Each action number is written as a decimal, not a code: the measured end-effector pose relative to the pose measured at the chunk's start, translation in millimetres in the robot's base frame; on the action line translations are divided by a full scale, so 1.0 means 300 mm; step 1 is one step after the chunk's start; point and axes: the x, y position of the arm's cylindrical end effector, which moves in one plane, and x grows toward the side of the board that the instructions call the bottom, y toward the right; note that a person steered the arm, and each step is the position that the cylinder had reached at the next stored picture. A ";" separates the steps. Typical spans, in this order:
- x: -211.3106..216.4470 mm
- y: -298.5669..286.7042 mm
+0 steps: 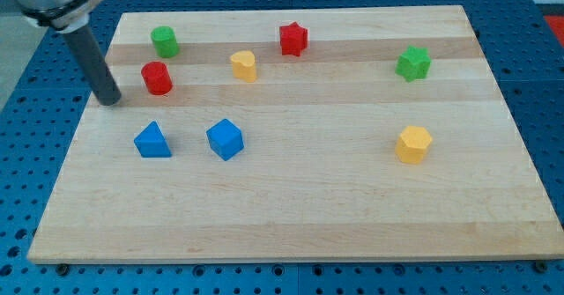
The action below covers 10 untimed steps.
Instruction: Push the red circle diagonal to the green circle
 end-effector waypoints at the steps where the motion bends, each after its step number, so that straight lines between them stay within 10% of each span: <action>1: -0.178 -0.004; 6: 0.040 0.427; 10: -0.073 0.075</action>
